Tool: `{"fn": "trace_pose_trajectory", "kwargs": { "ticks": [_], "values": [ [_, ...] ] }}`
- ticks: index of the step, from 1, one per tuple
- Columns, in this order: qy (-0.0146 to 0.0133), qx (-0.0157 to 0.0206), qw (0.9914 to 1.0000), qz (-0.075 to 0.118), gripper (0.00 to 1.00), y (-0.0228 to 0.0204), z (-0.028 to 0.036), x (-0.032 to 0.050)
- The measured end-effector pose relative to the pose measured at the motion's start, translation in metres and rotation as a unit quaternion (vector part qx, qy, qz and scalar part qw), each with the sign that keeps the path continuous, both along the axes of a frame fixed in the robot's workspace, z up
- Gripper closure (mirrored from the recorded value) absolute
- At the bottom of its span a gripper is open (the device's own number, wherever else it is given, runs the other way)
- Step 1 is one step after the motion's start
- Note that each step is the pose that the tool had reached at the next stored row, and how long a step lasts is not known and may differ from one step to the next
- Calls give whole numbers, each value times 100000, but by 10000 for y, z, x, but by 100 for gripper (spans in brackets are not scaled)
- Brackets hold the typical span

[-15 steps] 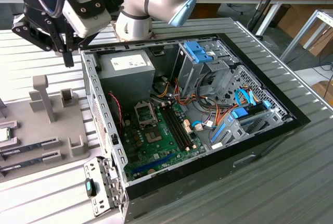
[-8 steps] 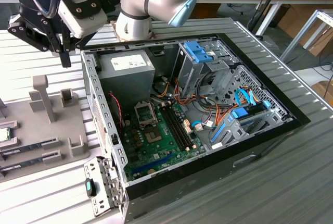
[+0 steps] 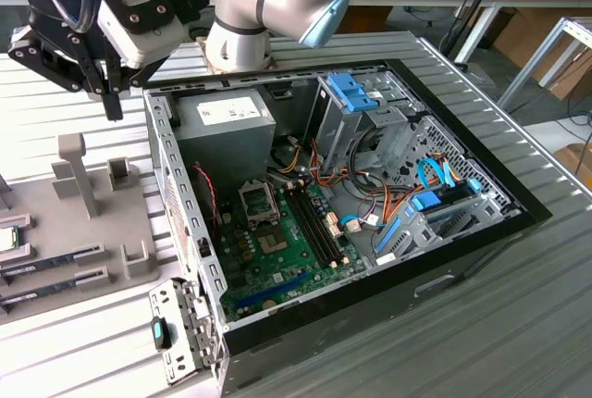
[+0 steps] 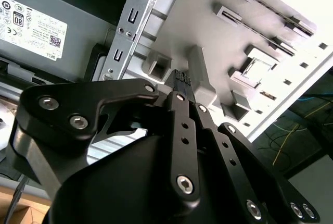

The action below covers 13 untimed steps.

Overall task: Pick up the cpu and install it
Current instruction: 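Reach for the cpu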

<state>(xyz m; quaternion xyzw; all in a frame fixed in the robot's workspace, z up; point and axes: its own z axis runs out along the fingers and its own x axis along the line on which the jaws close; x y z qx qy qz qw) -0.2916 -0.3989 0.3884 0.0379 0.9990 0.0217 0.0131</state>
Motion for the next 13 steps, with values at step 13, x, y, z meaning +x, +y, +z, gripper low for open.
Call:
{"fn": "trace_pose_trajectory", "kwargs": {
  "ticks": [13],
  "values": [
    [3, 0, 100000, 3, 89, 0, 0, -70]
  ]
}}
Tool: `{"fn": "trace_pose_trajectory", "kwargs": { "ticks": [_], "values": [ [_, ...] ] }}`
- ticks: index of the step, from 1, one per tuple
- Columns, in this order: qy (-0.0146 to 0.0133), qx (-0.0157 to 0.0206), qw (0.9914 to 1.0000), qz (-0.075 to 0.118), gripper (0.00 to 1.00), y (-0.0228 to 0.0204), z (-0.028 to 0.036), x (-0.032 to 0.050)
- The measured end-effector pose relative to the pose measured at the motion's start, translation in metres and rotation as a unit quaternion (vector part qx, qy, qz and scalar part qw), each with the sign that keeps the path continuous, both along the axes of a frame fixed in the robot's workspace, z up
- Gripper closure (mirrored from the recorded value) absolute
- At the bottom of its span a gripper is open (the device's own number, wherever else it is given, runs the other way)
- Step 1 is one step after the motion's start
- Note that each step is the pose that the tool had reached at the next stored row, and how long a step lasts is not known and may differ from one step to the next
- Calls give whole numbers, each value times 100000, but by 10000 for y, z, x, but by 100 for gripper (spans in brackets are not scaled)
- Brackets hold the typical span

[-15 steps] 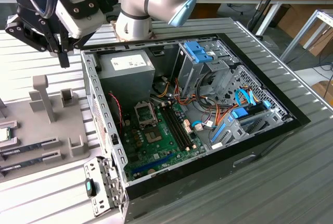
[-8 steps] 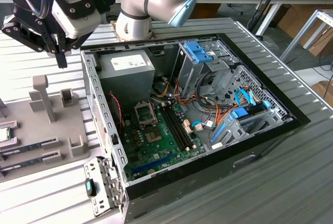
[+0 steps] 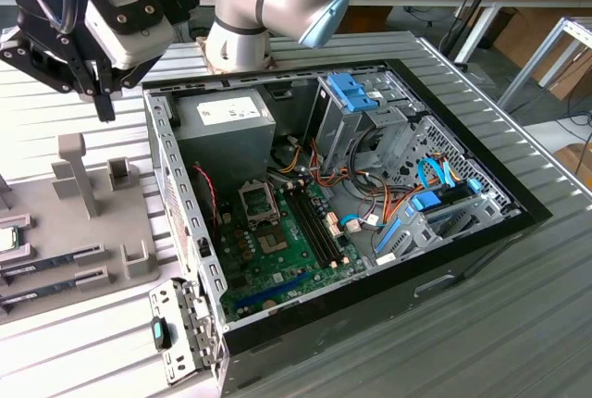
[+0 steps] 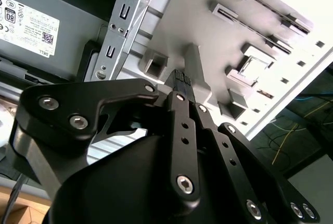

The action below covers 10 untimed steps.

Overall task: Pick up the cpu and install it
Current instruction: 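Reach for the cpu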

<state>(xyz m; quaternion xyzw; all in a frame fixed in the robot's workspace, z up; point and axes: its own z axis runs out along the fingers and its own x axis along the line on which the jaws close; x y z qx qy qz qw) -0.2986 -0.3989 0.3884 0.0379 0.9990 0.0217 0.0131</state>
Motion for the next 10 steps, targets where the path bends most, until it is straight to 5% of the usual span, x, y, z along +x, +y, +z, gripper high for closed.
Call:
{"fn": "trace_pose_trajectory", "kwargs": {
  "ticks": [10],
  "values": [
    [-2, 0, 100000, 0, 89, 0, 0, -38]
  ]
}}
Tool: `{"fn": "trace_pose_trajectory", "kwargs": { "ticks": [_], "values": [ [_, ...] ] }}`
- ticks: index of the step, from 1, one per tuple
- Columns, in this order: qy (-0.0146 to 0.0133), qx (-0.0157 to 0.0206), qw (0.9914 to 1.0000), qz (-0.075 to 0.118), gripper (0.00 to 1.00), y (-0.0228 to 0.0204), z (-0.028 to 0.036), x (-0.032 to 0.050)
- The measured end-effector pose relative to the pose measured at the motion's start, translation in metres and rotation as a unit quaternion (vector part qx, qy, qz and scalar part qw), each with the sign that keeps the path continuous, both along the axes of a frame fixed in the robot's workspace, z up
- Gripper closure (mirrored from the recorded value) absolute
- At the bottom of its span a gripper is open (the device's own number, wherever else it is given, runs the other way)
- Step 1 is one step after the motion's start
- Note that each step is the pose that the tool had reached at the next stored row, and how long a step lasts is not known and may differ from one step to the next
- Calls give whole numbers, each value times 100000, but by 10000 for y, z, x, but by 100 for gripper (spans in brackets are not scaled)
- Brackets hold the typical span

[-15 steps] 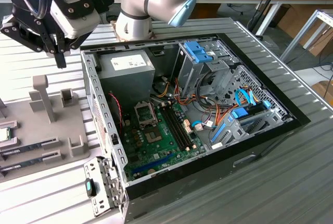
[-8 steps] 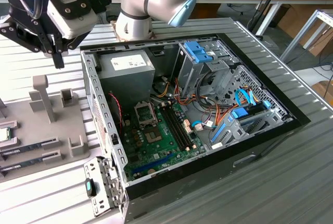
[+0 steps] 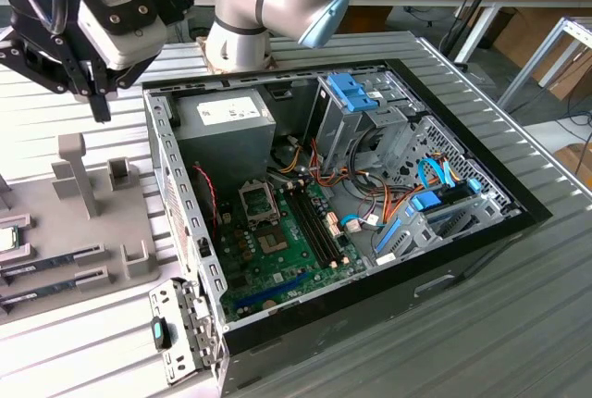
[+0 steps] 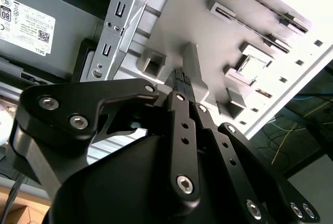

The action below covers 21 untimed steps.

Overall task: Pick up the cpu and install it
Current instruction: 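Reach for the cpu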

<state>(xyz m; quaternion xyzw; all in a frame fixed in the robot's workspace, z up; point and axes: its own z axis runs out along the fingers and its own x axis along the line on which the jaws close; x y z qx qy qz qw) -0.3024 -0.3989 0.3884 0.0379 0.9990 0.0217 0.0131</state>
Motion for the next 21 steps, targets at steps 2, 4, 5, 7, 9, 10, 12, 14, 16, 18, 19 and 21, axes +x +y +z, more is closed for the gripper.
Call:
{"fn": "trace_pose_trajectory", "kwargs": {
  "ticks": [2, 4, 5, 7, 9, 10, 12, 14, 16, 18, 19, 21],
  "values": [
    [0, 2, 100000, -2, 89, 0, 0, -12],
    [1, -1, 100000, 0, 89, 0, 0, -21],
    [1, 0, 100000, 0, 89, 0, 0, -25],
    [2, -2, 100000, 2, 89, 0, 0, -32],
    [2, -2, 100000, 0, 89, 0, 0, -44],
    [3, -1, 100000, 0, 89, 0, 0, -48],
    [0, 2, 100000, 0, 89, 0, 0, -61],
    [3, -2, 100000, 0, 89, 0, 0, -73],
    [2, 0, 100000, 1, 89, 0, 0, -85],
    [0, -1, 100000, 0, 89, 0, 0, -93],
    [0, 1, 100000, -1, 89, 0, -1, -100],
    [2, -1, 100000, -1, 89, 0, 0, -122]
  ]
}}
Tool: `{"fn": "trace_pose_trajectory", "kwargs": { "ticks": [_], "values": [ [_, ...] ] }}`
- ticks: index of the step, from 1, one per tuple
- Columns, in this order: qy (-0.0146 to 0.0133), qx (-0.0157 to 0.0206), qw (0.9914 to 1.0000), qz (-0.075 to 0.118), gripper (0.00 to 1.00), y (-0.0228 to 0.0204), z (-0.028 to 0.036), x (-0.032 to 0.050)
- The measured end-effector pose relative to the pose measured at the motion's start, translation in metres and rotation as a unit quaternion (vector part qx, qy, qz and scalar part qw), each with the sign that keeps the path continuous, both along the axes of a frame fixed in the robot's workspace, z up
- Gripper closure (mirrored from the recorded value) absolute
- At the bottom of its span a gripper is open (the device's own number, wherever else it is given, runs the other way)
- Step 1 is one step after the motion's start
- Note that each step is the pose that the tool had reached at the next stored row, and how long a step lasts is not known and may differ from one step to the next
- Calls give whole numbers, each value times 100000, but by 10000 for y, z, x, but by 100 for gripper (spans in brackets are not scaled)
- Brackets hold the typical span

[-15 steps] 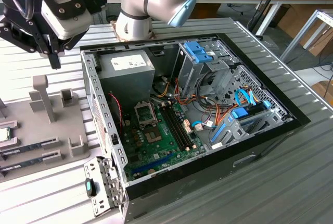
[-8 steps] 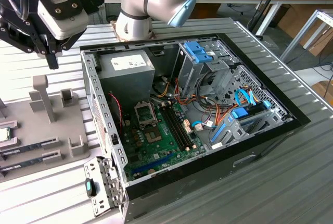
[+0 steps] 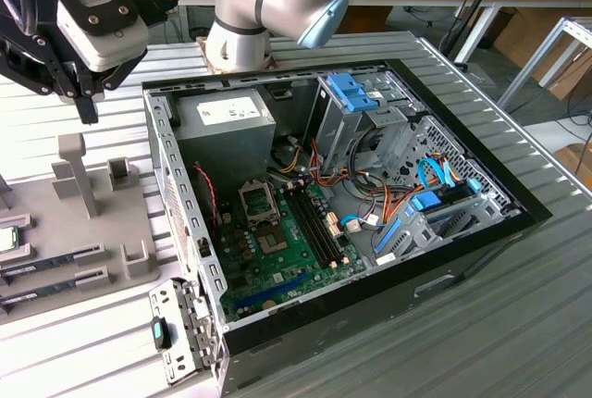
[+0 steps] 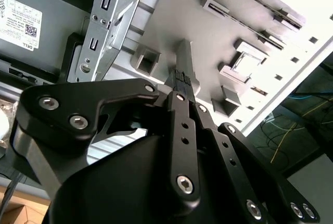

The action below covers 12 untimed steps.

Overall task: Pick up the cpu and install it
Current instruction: 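Reach for the cpu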

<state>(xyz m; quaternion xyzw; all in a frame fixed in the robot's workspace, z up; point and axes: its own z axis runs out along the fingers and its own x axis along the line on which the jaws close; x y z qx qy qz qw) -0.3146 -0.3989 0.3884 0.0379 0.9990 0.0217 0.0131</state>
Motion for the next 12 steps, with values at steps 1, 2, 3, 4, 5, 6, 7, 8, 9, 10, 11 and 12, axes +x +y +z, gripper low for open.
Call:
{"fn": "trace_pose_trajectory", "kwargs": {
  "ticks": [1, 2, 3, 4, 5, 6, 7, 8, 9, 10, 11, 12],
  "values": [
    [-4, 4, 100000, -1, 89, 0, 0, -9],
    [-3, 1, 100000, 1, 89, 0, 0, -13],
    [-4, 1, 100000, 2, 89, 0, 0, -17],
    [0, 0, 100000, 0, 89, 0, 0, -25],
    [4, -3, 100000, 0, 89, 0, 0, -30],
    [2, -1, 100000, 0, 89, 0, 0, -37],
    [1, -2, 100000, -2, 89, 0, 0, -42],
    [0, 1, 100000, 2, 89, 0, 0, -52],
    [-4, -1, 100000, -1, 89, 0, 0, -63],
    [1, -1, 100000, 2, 89, 0, 0, -72],
    [0, 1, 100000, 0, 89, 0, 0, -81],
    [-4, 2, 100000, 2, 89, 0, 0, -86]
  ]
}}
